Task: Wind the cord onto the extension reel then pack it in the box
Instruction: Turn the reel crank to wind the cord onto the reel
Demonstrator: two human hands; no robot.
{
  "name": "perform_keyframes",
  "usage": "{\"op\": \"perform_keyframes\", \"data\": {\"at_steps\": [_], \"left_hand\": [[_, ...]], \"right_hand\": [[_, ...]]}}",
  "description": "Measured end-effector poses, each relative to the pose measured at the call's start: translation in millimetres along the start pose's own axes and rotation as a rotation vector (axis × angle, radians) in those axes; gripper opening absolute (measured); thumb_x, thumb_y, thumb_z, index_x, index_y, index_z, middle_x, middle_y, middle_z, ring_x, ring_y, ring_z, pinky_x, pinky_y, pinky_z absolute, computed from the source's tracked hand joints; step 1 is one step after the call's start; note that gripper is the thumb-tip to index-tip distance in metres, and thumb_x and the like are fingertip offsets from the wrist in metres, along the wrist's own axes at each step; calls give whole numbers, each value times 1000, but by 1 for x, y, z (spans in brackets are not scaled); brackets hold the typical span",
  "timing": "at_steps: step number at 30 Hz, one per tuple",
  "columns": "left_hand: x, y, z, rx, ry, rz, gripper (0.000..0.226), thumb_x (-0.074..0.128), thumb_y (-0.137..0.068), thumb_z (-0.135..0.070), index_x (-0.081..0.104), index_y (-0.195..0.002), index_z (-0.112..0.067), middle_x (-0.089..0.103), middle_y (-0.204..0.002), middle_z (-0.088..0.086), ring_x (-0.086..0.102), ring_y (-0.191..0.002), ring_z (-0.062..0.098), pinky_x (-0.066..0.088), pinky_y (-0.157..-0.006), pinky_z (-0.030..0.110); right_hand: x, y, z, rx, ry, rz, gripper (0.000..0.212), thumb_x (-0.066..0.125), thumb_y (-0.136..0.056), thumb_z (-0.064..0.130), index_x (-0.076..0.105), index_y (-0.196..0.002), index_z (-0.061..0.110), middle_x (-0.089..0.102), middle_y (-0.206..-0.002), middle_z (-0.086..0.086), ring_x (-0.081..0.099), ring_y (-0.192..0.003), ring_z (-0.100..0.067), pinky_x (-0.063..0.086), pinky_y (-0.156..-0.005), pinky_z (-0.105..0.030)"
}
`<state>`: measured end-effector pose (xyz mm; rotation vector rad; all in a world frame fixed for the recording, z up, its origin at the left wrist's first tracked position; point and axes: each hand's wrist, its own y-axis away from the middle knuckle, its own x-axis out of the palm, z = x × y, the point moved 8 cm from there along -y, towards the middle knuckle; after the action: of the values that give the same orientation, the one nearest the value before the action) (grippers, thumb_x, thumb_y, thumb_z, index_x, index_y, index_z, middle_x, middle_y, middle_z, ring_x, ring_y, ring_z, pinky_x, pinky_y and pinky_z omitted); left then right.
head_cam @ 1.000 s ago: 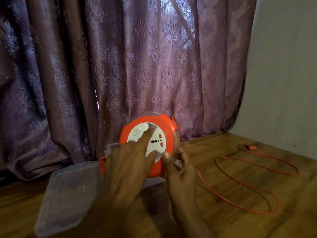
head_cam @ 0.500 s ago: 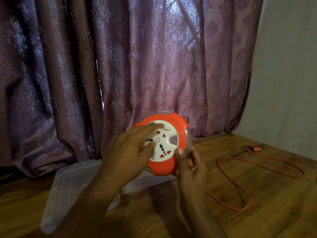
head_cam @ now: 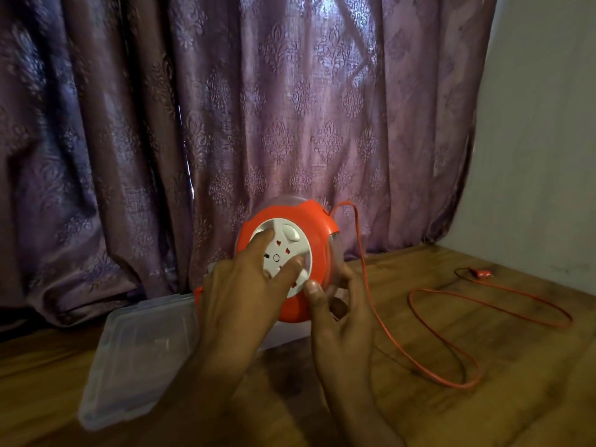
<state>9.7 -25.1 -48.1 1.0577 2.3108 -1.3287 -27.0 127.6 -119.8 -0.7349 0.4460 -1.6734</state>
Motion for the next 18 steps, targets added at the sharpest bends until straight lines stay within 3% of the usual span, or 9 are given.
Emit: {"op": "perform_keyframes", "data": {"at_steps": [3,6,8,10,12,15,18], "left_hand": [[5,4,-11,134,-149,61,64,55,-83,-54,29,-142,-51,69,-113,3,63,-103,29,51,-86,39],[19,9,-20,250,-297,165,63,45,-91,-29,22,-141,-59,37,-152,-1,54,-121,28,46,-97,38],[24,9,-18,258,-285,203,68,44,-91,-16,26,-138,-62,23,-159,-2,47,-129,28,42,-103,36],[22,5,-18,255,-95,236,68,47,-88,-5,42,-133,-56,35,-154,-3,42,-135,21,38,-106,31],[10,2,-21,267,95,170,59,53,-85,-2,57,-127,-44,55,-136,-6,52,-124,14,39,-101,23],[-15,-6,-14,173,154,-21,37,60,-85,-23,58,-115,-45,72,-98,-12,66,-90,14,49,-81,25],[-8,-9,-4,43,197,64,30,59,-84,-43,54,-114,-46,70,-74,-7,67,-68,21,56,-75,37]], "right_hand": [[-2,-2,-5,51,-28,-12,38,68,-84,45,66,-116,26,73,-109,2,71,-96,-14,62,-81,-38],[-7,-6,-12,114,-82,-23,27,68,-86,38,69,-111,26,75,-107,0,73,-102,-22,60,-86,-54],[-9,-7,-18,151,-116,-35,23,68,-86,36,70,-107,26,76,-106,-2,73,-102,-26,59,-87,-58],[-10,-8,-19,151,-103,-45,23,69,-85,36,70,-106,25,76,-105,-4,73,-101,-28,59,-85,-60],[-12,-11,-19,144,-92,-57,26,68,-85,37,70,-107,23,76,-105,-4,74,-100,-26,59,-85,-59],[-17,-13,-15,121,-69,-99,36,69,-82,47,70,-110,25,76,-107,0,73,-102,-21,59,-87,-56],[-19,-12,-8,75,-37,-113,42,66,-82,52,67,-116,28,74,-113,2,71,-106,-18,59,-88,-52]]}}
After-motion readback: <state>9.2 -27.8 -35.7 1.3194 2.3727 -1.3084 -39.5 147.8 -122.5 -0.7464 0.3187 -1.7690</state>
